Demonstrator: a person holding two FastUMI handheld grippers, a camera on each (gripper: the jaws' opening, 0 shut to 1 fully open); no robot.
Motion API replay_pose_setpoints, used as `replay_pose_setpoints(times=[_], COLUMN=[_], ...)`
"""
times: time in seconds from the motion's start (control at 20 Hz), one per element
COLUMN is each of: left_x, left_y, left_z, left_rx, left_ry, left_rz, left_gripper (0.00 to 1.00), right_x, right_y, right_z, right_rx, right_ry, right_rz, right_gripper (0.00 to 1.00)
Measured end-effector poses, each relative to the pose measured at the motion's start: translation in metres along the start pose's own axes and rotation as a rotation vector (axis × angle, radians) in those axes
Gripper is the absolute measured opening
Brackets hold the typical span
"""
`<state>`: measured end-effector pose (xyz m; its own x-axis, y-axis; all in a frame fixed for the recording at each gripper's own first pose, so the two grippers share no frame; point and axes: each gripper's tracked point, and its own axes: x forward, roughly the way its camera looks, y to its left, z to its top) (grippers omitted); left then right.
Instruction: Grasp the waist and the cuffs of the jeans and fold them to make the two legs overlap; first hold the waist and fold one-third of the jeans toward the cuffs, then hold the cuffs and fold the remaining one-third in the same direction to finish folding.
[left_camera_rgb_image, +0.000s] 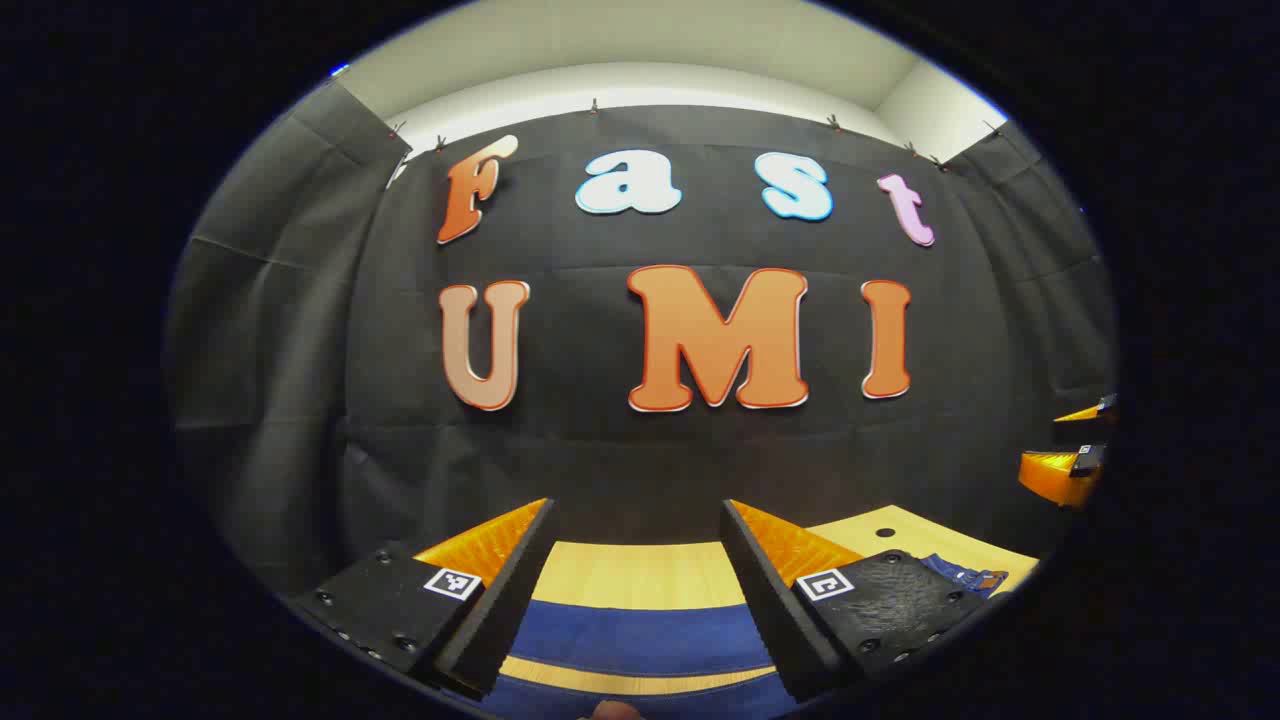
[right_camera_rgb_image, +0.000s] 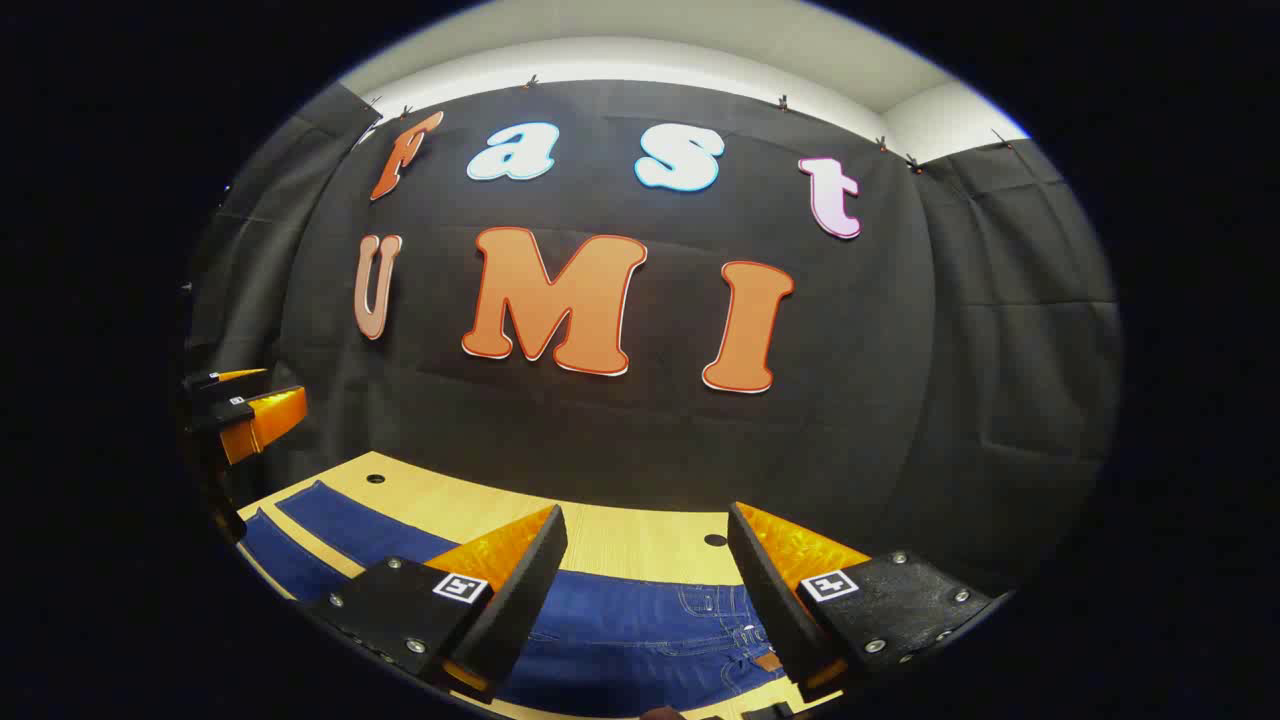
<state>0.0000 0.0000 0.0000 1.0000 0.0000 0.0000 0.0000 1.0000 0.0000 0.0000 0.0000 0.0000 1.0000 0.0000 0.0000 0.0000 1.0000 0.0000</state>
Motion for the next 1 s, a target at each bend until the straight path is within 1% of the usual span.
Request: replay_pose_setpoints(times=[0.15,0.3,0.4,0.45,0.5,0.6,0.75,0.85,0.9,1.0], left_x=[-0.003,-0.002,-0.003,-0.002,0.001,0.006,0.011,0.013,0.012,0.008], left_y=[0.003,0.016,0.021,0.023,0.024,0.030,0.042,0.056,0.064,0.087], left_z=[0.003,-0.003,-0.005,-0.008,-0.006,-0.005,-0.009,-0.022,-0.028,-0.049], left_rx=[-0.062,-0.022,0.013,0.020,0.024,0.038,0.050,0.036,0.028,-0.003], left_ry=[-0.003,0.011,0.023,0.024,0.019,0.026,0.027,0.067,0.084,0.149], left_rz=[0.041,0.114,0.144,0.142,0.134,0.114,0.087,0.079,0.080,0.087], left_gripper=[0.98,0.99,0.99,0.97,0.98,0.98,0.98,0.98,0.99,0.99], right_x=[0.013,0.023,0.029,0.027,0.028,0.029,0.029,0.029,0.029,0.026], right_y=[-0.010,-0.010,-0.011,-0.009,-0.007,-0.006,0.005,0.011,0.012,0.005], right_z=[-0.003,-0.010,-0.016,-0.017,-0.014,-0.012,-0.012,-0.019,-0.022,-0.040], right_rx=[-0.001,-0.018,-0.016,-0.003,0.005,0.010,0.027,0.035,0.046,0.070], right_ry=[-0.003,-0.009,0.014,0.022,0.014,0.020,0.030,0.059,0.075,0.133], right_rz=[0.032,0.069,0.078,0.079,0.075,0.050,0.035,0.031,0.029,0.008], right_gripper=[0.98,0.98,0.98,0.98,0.98,0.98,0.98,0.98,0.98,0.98])
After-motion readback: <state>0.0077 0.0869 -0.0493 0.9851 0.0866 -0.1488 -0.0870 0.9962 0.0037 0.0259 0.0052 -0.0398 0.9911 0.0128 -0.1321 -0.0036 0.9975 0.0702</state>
